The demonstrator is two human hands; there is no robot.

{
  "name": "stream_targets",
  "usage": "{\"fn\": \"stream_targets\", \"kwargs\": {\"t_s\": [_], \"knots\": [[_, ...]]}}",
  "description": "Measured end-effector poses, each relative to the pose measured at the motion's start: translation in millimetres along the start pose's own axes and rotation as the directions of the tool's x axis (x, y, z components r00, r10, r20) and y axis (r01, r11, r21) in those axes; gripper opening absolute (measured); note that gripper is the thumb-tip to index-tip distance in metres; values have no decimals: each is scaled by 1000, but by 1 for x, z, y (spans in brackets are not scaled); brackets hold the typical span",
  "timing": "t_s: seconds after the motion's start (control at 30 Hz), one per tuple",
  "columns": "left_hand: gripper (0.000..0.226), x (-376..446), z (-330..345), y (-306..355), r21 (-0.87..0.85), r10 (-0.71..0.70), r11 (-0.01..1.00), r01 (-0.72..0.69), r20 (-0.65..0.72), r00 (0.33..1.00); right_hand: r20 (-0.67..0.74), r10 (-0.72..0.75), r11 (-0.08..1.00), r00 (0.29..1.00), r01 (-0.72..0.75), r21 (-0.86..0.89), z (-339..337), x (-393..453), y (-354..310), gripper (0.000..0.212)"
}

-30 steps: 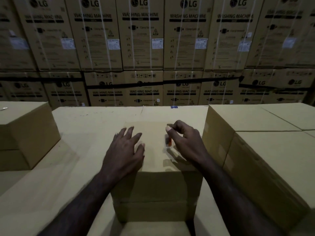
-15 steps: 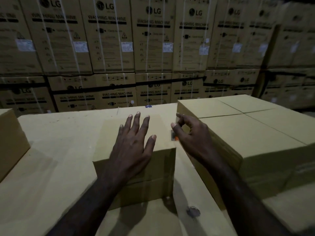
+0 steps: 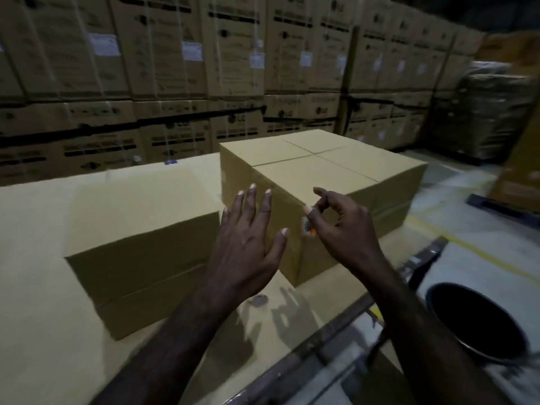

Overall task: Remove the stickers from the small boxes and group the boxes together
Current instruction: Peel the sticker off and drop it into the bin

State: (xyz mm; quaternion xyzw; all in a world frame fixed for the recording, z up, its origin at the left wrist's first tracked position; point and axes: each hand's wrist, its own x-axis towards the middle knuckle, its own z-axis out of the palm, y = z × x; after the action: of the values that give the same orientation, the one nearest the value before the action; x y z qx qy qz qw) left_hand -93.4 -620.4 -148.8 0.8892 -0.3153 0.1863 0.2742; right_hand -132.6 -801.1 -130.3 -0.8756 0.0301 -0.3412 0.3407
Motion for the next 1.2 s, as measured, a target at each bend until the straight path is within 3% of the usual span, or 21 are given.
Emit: {"fn": "stream_targets", "kwargs": {"t_s": [0.33, 0.67, 0.93, 1.2], "knots": [[72, 43, 101, 128, -89, 223, 973, -213, 130, 966, -263, 122, 956, 957, -185, -227, -134, -35, 136, 23], [73, 82, 259, 273, -188, 322, 942, -278, 268, 908, -280, 360, 865, 890, -431, -257, -265, -60, 304, 17], [80, 99, 351, 319, -167, 327, 944, -283, 402, 855, -239, 492, 782, 837, -546, -302, -286, -74, 399, 20], [83, 126, 436, 322, -178, 366, 930, -323, 551, 750, -198, 599, 696, 776, -627, -350, -265, -84, 472, 26]]}}
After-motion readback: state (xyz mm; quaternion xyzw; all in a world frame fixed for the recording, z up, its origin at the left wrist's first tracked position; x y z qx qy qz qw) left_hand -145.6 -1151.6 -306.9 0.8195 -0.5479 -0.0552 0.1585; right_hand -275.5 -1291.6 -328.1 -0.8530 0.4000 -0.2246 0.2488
